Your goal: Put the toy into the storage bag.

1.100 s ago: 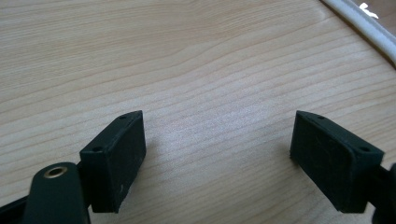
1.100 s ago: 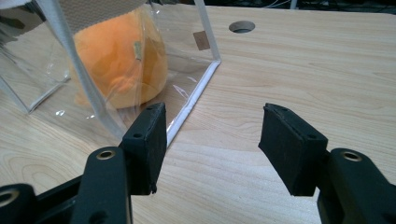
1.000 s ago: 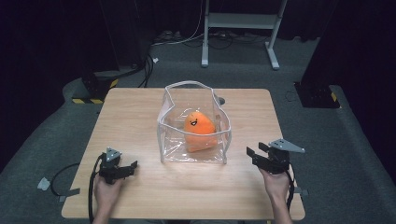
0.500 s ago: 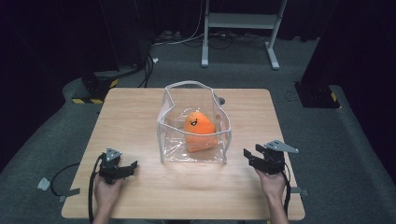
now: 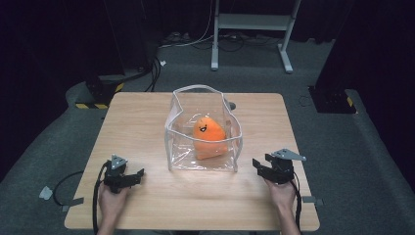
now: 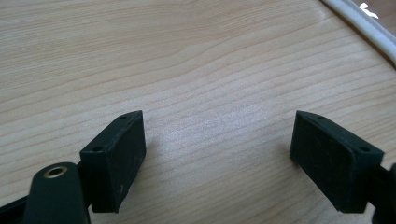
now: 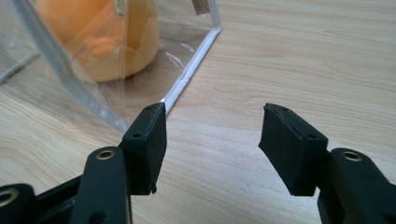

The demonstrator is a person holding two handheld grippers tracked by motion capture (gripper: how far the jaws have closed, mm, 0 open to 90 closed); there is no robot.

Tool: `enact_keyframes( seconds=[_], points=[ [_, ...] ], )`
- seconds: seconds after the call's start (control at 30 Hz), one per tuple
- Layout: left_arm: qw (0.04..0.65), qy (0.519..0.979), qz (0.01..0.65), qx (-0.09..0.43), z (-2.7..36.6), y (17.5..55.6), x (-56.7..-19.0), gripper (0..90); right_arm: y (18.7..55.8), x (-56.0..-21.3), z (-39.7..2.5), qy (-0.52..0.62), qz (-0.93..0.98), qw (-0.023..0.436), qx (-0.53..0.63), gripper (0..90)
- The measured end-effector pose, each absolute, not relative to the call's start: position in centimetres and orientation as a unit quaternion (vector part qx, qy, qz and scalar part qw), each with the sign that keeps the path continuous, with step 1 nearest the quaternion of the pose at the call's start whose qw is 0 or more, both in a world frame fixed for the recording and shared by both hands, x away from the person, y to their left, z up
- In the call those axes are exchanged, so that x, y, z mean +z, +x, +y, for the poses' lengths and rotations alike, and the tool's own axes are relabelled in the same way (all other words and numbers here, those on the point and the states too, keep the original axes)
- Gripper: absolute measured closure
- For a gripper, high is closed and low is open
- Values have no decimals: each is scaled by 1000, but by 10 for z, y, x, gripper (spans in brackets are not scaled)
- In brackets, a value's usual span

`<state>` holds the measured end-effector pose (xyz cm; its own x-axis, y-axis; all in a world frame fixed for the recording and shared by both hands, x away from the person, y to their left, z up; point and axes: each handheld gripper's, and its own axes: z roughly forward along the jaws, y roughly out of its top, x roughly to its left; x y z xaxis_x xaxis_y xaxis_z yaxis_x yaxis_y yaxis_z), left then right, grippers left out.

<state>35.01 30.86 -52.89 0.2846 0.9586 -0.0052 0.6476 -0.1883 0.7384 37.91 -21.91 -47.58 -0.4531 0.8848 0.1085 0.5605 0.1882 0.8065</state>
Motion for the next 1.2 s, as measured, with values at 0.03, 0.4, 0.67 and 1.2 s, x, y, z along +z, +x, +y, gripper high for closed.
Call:
enact_keyframes(
  seconds=[0.03, 0.4, 0.67, 1.2],
  points=[
    [325, 733, 548, 239, 309, 350, -529, 183, 379, -477, -219, 485, 746, 196, 412, 408],
    [325, 733, 548, 239, 309, 350, -529, 183, 382, -486, -217, 487, 755, 203, 390, 406],
    [325, 732, 548, 239, 309, 350, -529, 183, 385, -495, -216, 490, 759, 202, 377, 405],
    [325, 733, 548, 239, 309, 350, -529, 183, 390, -507, -210, 495, 767, 203, 354, 401]
  ],
)
